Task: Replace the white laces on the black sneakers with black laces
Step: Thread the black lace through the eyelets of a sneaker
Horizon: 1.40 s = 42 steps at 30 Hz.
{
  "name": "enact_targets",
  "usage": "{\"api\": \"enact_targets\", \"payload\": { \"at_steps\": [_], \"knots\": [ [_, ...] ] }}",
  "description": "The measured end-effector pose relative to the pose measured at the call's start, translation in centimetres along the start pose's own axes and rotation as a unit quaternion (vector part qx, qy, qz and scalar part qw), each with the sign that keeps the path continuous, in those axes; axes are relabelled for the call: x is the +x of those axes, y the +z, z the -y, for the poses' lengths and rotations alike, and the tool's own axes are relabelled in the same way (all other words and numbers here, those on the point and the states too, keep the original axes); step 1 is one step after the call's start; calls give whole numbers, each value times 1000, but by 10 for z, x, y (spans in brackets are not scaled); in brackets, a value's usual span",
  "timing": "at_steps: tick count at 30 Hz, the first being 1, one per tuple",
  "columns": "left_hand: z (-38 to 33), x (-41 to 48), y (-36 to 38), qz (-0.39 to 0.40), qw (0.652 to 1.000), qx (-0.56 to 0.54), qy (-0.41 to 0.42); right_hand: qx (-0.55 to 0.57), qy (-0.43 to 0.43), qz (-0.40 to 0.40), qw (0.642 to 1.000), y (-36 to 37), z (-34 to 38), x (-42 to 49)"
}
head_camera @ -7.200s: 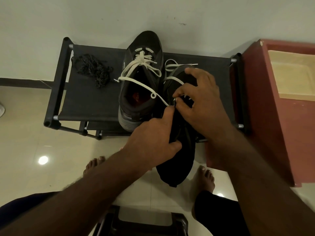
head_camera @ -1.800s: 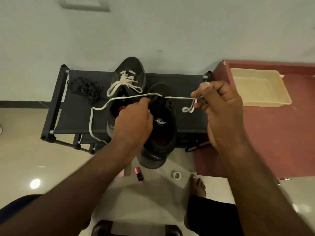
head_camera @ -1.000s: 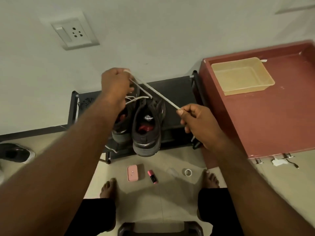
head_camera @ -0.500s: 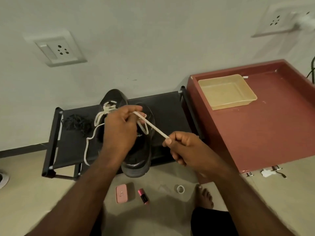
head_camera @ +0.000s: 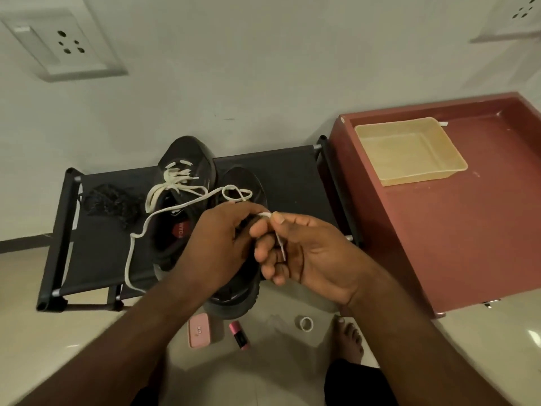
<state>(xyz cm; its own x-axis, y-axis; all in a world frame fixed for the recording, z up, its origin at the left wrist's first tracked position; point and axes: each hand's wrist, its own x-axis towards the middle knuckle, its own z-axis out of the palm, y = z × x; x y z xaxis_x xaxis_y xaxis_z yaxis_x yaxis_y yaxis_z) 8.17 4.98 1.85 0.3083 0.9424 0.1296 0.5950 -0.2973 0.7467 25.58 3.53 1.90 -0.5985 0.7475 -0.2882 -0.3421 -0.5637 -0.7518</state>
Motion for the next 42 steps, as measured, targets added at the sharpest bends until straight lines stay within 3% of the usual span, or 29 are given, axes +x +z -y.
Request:
{"api": "enact_targets", "payload": {
  "at_steps": [2,7,16,18,19,21,22,24,27,31,35,37,42],
  "knots": [
    [4,-4,1,4,1000,24,15,78,-41,-12,996,1,0,4],
    [15,-3,8,-4,994,109,27,221,-166,-185,943,-1,5,13],
    [17,4,14,46,984,172,31,200,-210,-277,916,7,2,27],
    [16,3,16,54,981,183,46,108,-230,-323,912,4,-5,28],
    [16,2,16,55,980,183,51,6,-240,-348,906,3,-8,28],
    [18,1,16,43,982,177,54,-255,-245,-380,855,2,-14,28],
    [19,1,15,27,984,169,52,-354,-232,-368,828,3,-16,28],
    [21,1,14,-12,990,136,33,-467,-180,-313,807,0,-23,28],
    [26,2,10,-71,996,53,-30,-506,-72,-227,829,-3,-31,26],
    [31,7,8,-92,994,-1,-55,-412,-14,-198,889,1,-23,19],
    [31,13,5,-89,994,-1,-64,-440,3,-160,884,10,-19,15],
    [33,18,7,-62,995,20,-74,-420,5,-130,898,12,-17,15],
    [34,27,14,24,984,170,-38,-115,34,-91,989,5,-8,16]
  ]
}}
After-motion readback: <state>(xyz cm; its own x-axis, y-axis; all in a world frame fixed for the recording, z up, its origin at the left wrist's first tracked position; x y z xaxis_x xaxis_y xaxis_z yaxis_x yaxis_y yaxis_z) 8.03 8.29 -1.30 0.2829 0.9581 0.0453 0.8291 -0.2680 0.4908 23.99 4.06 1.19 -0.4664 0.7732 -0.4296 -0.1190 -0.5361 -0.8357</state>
